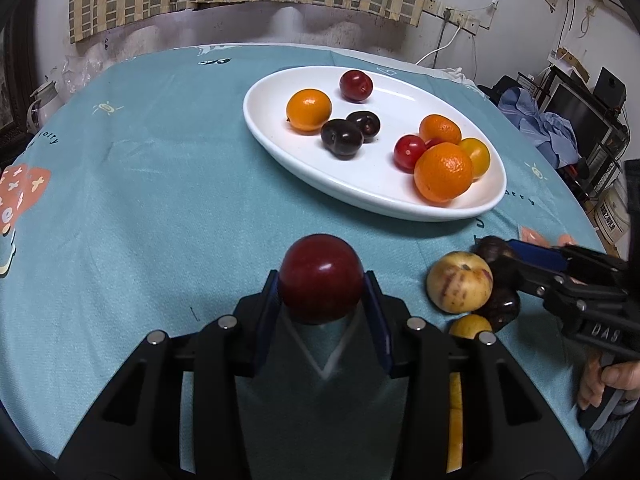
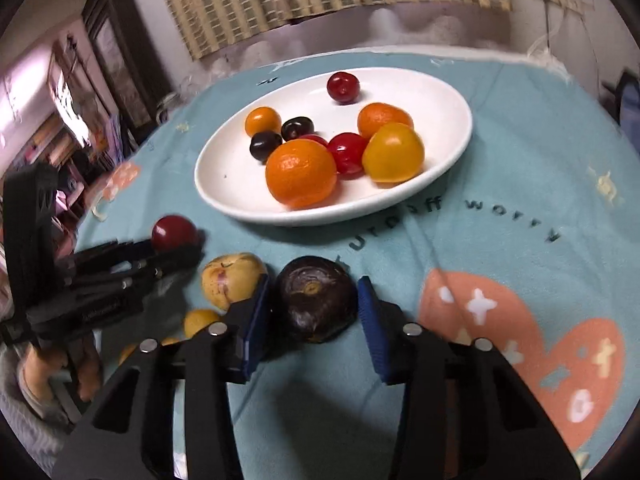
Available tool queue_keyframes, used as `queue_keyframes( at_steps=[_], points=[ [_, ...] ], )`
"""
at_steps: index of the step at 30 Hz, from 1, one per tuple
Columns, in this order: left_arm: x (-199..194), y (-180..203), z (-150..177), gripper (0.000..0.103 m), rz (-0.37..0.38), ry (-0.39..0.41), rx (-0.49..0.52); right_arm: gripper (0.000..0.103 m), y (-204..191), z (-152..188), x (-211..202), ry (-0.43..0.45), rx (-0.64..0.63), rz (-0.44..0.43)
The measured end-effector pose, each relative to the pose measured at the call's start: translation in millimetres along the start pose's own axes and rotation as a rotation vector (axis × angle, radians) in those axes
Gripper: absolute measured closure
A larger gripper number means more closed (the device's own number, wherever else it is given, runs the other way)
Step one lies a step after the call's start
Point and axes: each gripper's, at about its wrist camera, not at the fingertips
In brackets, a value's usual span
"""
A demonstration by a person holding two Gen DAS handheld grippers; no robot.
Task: Organize fruits
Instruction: 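Grasp the large red plum with the left tool while the right tool grasps the dark brown plum, then release the red plum and dark brown plum onto the white plate with both tools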
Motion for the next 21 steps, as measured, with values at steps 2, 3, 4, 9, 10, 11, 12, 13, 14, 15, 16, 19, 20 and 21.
queue_keyframes(
  at_steps=[2, 3, 4, 9, 10, 11, 12, 13, 14, 15, 16, 19, 20, 21],
  points=[
    [-1, 1, 0, 0.061, -0.005, 0.008, 0.003, 0.060, -2, 1, 0, 0.010, 0.004, 0.014],
    [-1, 2, 0, 0.061, -0.008, 0.006, 0.005, 0.060, -3, 2, 2, 0.017, 0.005, 0.019],
    [0, 2, 0, 0.061, -0.009, 0.002, 0.006, 0.060, -5, 1, 4, 0.023, 0.001, 0.027],
    [2, 2, -1, 0.061, -0.013, -0.009, 0.009, 0.059, 4, 0, 9, 0.007, 0.044, -0.015],
    [2, 2, -1, 0.061, -0.018, -0.010, 0.015, 0.059, 9, 0, 10, -0.002, 0.064, -0.042],
    [2, 3, -1, 0.061, -0.023, -0.010, 0.021, 0.059, 14, 0, 9, -0.007, 0.079, -0.063],
    [2, 4, -1, 0.061, -0.022, -0.010, 0.024, 0.059, 13, 2, 5, -0.009, 0.073, -0.061],
    [2, 3, -1, 0.061, -0.019, -0.009, 0.023, 0.059, 11, 4, 2, -0.008, 0.062, -0.048],
    [2, 2, -1, 0.061, -0.014, -0.008, 0.020, 0.059, 9, 6, 0, -0.003, 0.056, -0.037],
    [1, 1, -1, 0.061, -0.004, -0.006, 0.015, 0.060, 10, 7, -1, 0.001, 0.068, -0.037],
    [0, 0, -1, 0.062, 0.003, -0.004, 0.011, 0.060, 12, 8, -2, 0.004, 0.077, -0.041],
    [-2, -2, 0, 0.063, 0.021, 0.007, 0.005, 0.061, 8, 9, -6, 0.024, 0.076, 0.001],
    [-4, -2, 0, 0.063, 0.023, 0.016, 0.006, 0.061, 9, 9, -9, 0.036, 0.078, 0.006],
    [-6, -1, 1, 0.063, 0.019, 0.026, 0.009, 0.061, 10, 9, -13, 0.047, 0.087, 0.002]
  ],
)
Point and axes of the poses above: each gripper's, at about its wrist camera, not at the fingertips, and x roughly the way its jaws point, y to its right, z to its underside, and after that the axes turned 2 degrees about -y, right-handed
